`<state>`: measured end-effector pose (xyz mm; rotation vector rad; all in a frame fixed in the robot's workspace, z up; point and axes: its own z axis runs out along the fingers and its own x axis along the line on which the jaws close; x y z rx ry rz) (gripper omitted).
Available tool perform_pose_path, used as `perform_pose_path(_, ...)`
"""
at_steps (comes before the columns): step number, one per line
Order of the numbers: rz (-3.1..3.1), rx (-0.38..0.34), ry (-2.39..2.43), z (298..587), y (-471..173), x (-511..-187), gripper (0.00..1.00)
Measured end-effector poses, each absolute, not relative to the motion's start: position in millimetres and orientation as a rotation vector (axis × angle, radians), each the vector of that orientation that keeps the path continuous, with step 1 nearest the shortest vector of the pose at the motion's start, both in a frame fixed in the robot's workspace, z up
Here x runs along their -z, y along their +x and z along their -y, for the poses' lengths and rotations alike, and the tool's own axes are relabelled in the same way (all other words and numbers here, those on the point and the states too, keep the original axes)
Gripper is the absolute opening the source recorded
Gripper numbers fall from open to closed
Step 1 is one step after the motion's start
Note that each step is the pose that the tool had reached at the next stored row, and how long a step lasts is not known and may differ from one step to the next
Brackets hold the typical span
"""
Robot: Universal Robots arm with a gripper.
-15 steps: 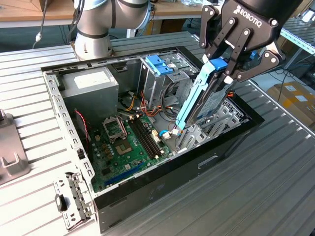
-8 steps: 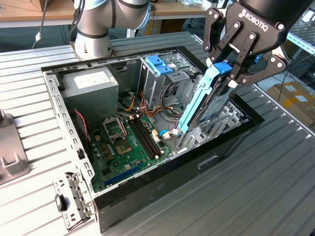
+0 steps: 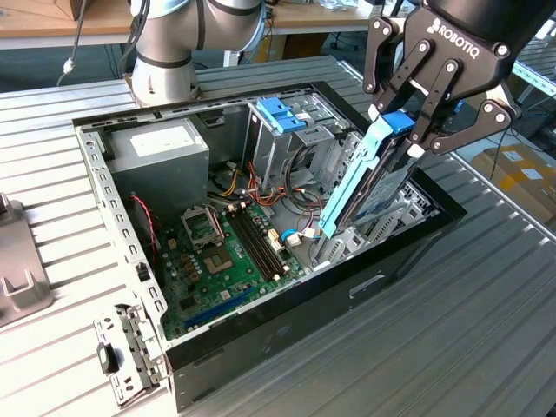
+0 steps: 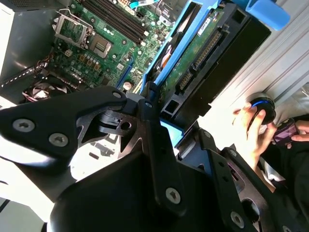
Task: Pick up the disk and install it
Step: 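Pick up the disk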
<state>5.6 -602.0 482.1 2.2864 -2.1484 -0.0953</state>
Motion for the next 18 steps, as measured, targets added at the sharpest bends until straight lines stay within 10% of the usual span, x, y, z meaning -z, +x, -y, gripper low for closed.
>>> perform_pose_path(18,2.148,0.095,2.286,605.6,7.4,-482.0,0.37)
